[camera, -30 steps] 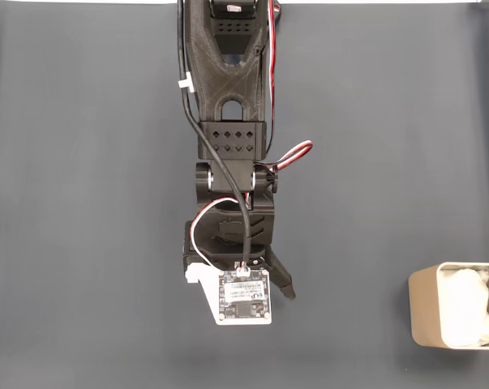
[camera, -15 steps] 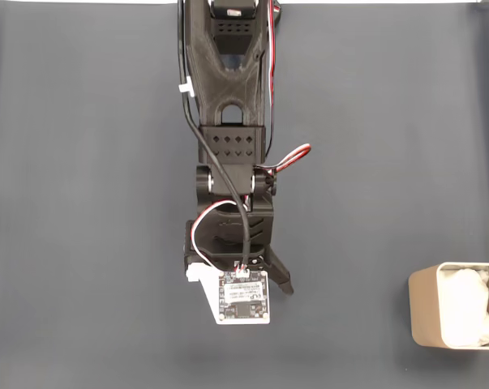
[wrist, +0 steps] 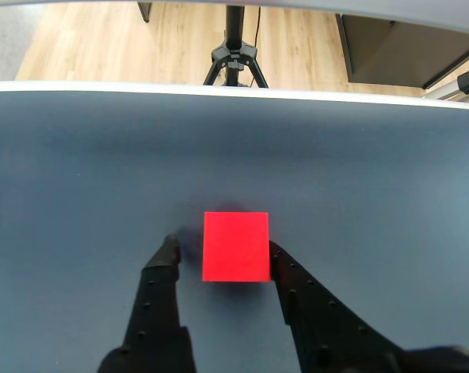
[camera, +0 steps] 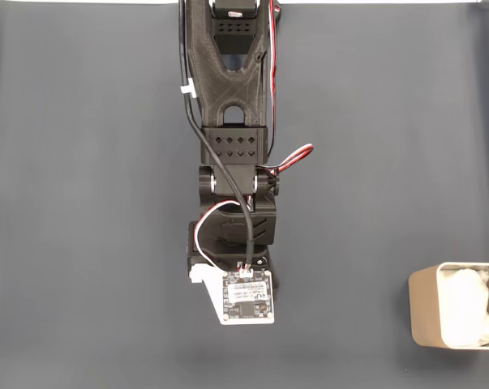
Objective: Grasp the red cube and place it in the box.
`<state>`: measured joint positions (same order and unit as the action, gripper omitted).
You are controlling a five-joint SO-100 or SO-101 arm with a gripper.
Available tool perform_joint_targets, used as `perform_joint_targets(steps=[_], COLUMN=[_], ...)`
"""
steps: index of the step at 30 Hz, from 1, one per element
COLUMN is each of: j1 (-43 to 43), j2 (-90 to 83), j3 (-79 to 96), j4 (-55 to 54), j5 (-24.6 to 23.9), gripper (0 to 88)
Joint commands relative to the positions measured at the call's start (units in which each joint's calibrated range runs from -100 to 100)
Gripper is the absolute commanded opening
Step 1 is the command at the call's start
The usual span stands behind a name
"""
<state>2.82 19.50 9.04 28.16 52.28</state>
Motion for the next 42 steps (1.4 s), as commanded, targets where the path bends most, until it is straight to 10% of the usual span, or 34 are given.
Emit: perform_joint_targets(steps=[1, 13, 42], j1=[-0.5, -0.6, -6.8], j2=[-1.4, -2.7, -24.2], j3=[-0.8, -0.1, -0.4], j4=[-0.8, -0.5, 10.7], j5=[-0.4, -0.3, 0.2], gripper=[13.9, 0.3, 0.0])
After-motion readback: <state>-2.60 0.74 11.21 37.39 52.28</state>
